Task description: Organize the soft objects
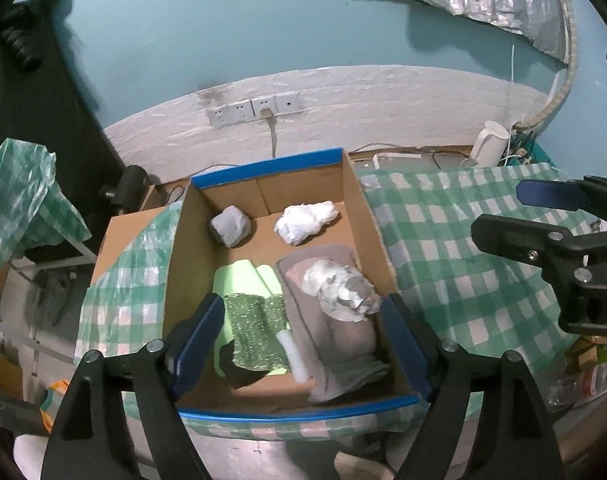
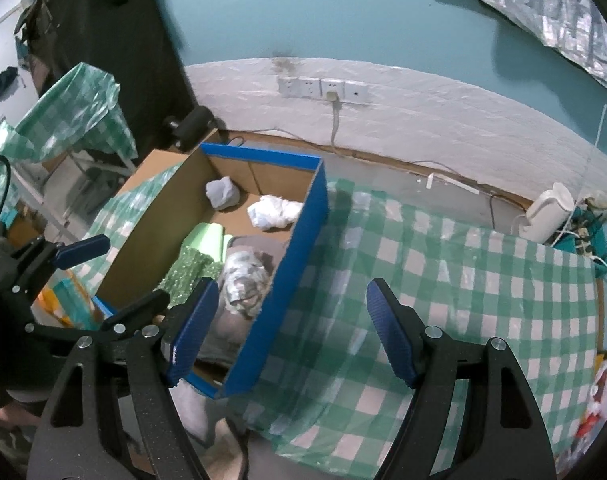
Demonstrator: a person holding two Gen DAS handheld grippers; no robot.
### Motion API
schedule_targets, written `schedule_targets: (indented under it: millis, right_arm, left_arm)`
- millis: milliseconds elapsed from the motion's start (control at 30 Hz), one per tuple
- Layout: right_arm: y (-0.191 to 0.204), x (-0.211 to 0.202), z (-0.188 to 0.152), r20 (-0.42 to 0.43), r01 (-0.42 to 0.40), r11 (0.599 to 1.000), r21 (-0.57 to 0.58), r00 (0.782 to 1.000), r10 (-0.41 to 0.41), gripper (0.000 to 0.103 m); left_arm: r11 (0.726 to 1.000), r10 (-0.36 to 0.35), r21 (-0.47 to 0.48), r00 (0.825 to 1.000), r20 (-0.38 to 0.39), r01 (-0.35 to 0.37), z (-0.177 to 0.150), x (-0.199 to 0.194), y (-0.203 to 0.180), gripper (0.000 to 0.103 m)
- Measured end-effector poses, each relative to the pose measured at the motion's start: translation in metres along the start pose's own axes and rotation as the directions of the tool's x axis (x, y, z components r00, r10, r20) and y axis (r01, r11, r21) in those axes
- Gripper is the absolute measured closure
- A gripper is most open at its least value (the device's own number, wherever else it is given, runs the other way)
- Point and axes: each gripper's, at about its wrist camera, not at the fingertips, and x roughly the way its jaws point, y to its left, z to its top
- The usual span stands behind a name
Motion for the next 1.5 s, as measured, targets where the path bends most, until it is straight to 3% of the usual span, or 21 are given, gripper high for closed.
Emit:
schedule_targets:
  millis: [267,567,900,1500]
  right_arm:
    - [-0.016,-0.030,-0.015,0.065,0.090,0.996,-0.021,0.994,-0.088,0.027]
    - [-0.022,-0.049,-0.018,0.111,0.084,0.996,-0.016,0.990,-0.081,0.027]
    - [-0.036,-0.049,-0.027,0.098,0.084,0.996,0.016,0.992,-0.085,0.027]
    - [-0.040,-0.049,-0.031,0.093,0.085,0.996,0.028,0.992,-0.088,0.027]
  left_arm:
    - [1.000,-0.010,0.014,1.000,0.019,0.009,0.000,-0.007,-0.013,0.016]
    - [1.000,-0.004,0.007,1.000,0.020,0.004,0.006,-0.011,-0.020,0.012]
    - [0.998,0.012,0.056,1.000,0.028,-0.014,0.006,-0.011,-0.038,0.012]
    - [0.998,0.013,0.063,1.000,0.027,-0.015,0.007,-0.012,-0.041,0.012]
